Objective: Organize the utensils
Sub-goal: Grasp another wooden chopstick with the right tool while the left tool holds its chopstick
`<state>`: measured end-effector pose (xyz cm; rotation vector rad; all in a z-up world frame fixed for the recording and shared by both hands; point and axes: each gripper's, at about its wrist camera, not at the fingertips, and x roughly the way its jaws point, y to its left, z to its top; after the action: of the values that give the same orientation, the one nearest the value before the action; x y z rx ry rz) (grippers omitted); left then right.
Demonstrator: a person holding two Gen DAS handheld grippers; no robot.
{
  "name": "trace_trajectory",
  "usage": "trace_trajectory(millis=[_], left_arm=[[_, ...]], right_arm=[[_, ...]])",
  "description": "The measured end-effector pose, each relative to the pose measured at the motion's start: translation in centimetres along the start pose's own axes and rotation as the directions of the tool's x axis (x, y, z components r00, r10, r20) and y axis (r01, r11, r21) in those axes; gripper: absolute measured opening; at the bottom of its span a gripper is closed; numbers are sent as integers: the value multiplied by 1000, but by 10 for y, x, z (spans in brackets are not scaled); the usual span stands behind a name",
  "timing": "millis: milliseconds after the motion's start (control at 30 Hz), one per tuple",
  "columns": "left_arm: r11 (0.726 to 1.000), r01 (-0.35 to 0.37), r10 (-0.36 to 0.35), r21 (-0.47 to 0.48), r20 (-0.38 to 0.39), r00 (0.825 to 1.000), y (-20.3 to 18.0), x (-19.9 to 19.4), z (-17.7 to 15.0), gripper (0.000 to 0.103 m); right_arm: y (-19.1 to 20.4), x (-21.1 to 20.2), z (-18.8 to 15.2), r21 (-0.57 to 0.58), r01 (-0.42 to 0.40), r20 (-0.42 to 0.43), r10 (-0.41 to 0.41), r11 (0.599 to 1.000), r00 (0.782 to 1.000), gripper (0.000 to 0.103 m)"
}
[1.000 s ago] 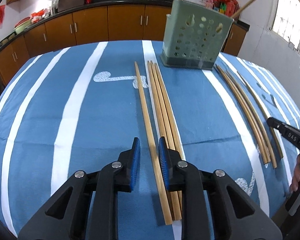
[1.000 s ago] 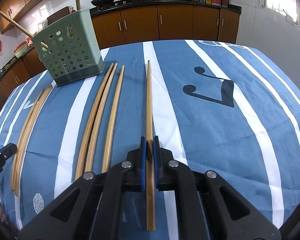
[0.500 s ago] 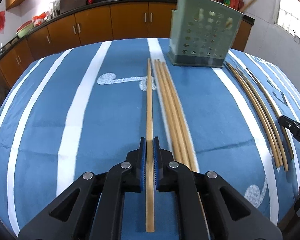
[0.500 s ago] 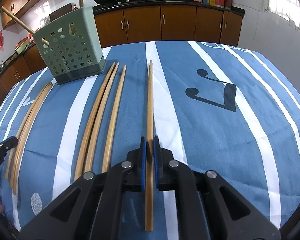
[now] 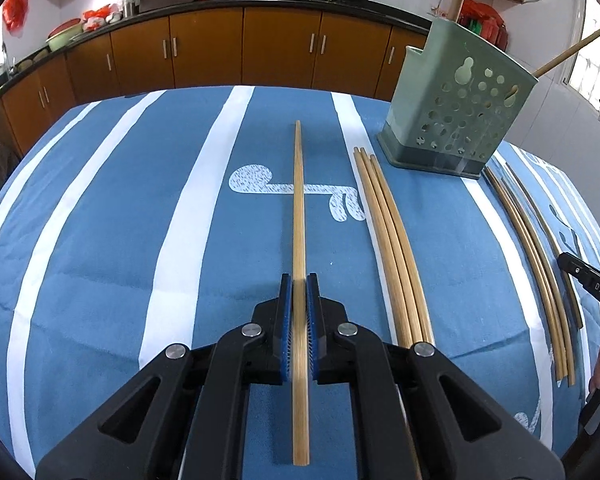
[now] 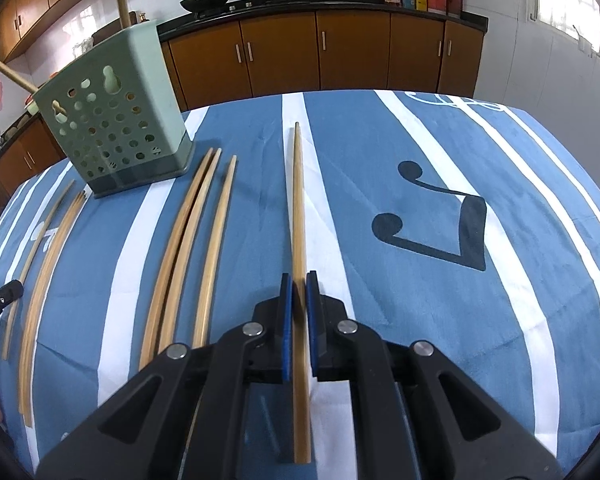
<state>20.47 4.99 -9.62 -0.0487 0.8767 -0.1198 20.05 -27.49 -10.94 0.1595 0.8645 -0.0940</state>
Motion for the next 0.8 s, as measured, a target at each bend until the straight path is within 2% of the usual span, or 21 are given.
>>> trace_trajectory(millis=[800], left_arm=[[1000, 2, -2, -6, -1, 1000, 0, 0, 1, 8]], right_arm=[[0, 0, 0, 4, -5, 0, 5, 1000, 1000, 9]])
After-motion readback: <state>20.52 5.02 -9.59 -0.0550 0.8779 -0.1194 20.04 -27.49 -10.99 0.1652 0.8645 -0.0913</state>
